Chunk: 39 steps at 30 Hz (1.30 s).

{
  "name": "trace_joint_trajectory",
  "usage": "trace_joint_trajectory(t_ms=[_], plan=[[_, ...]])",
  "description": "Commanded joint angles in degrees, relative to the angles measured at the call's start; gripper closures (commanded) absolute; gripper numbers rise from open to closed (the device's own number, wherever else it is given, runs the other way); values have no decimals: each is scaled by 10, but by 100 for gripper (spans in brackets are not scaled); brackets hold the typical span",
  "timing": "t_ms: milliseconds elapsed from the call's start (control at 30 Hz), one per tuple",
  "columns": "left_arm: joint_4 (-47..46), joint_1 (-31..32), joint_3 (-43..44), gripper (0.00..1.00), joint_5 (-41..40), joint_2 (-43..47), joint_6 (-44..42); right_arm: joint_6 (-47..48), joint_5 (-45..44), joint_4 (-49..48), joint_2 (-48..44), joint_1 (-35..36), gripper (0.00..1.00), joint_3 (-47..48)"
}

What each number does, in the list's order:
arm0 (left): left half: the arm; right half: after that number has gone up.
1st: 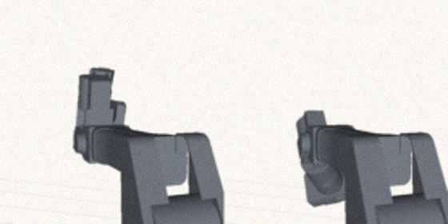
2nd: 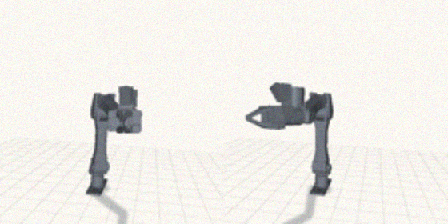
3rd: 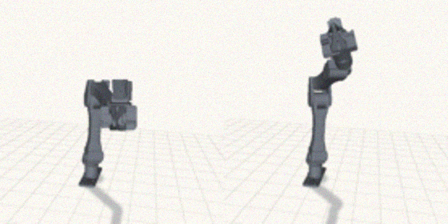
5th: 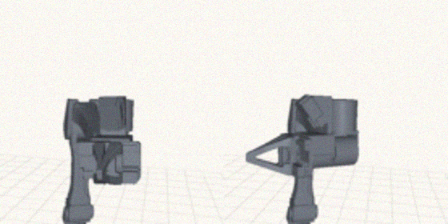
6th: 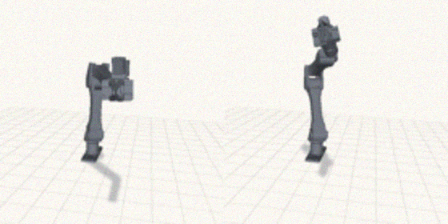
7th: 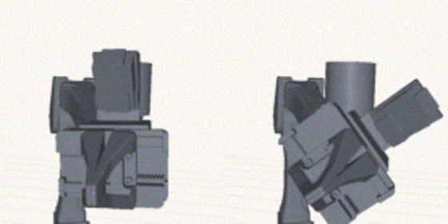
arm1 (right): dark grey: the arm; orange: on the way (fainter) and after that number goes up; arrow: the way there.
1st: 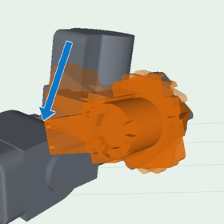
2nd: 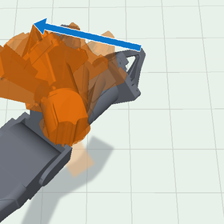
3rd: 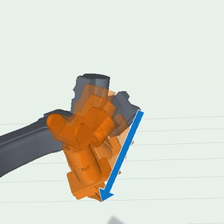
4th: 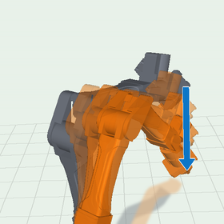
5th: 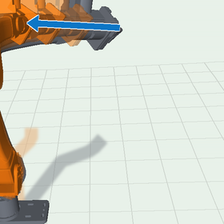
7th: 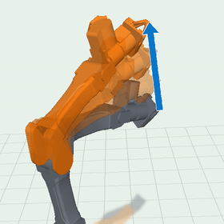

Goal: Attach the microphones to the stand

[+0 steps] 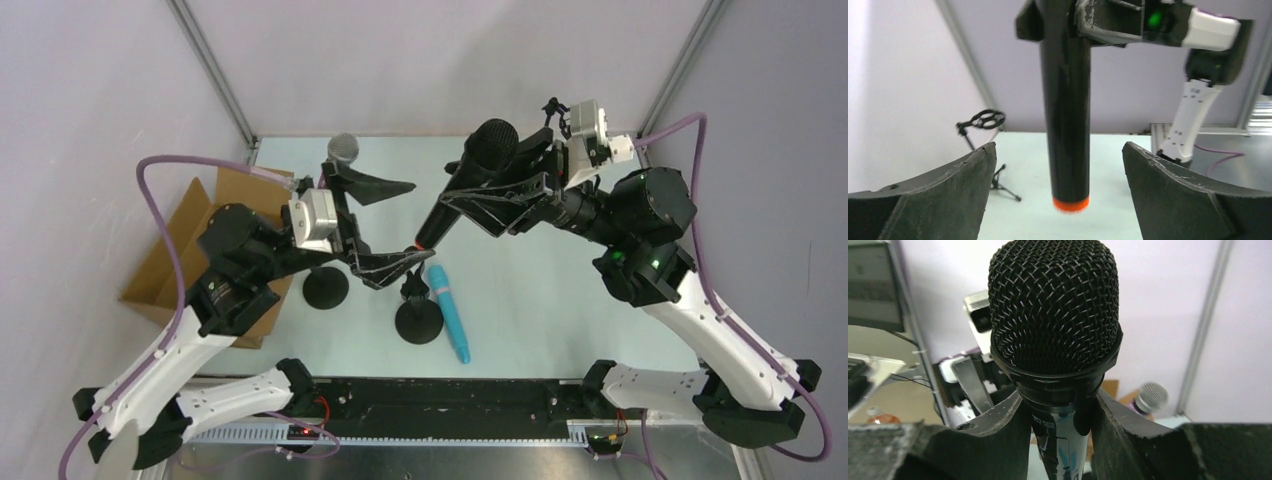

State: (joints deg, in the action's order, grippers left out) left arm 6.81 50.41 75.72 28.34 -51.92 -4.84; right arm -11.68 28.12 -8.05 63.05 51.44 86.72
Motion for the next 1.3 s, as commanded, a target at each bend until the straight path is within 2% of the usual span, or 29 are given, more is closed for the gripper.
trace_joint_trajectory(t_ms=[0, 100, 233, 367, 467, 700, 1000, 1100, 1267], plan=[[12, 3, -73, 0, -124, 59, -21, 50, -85, 69, -58, -16, 100, -24], [36, 3, -170, 0, -188, 112, -15, 75, -147, 130, -86, -26, 100, -53], [57, 2, -254, 0, -246, 164, 30, 72, -195, 187, -138, -34, 100, -121], [74, 2, -296, 0, -223, 193, 27, 49, -230, 221, -172, -36, 100, -237], [96, 2, -309, 0, -198, 183, 69, 15, -240, 224, -183, -35, 100, -292], [94, 2, -341, 0, -194, 119, 144, -53, -236, 143, -175, -4, 100, -403], [-6, 1, -350, 0, -213, 89, 145, -81, -239, 46, -90, 25, 100, -432], [-26, 2, -345, 0, -227, 69, 163, -104, -252, 5, -92, 29, 100, -451], [-35, 1, -338, 0, -207, 54, 182, -123, -260, -28, -94, 43, 100, -477]])
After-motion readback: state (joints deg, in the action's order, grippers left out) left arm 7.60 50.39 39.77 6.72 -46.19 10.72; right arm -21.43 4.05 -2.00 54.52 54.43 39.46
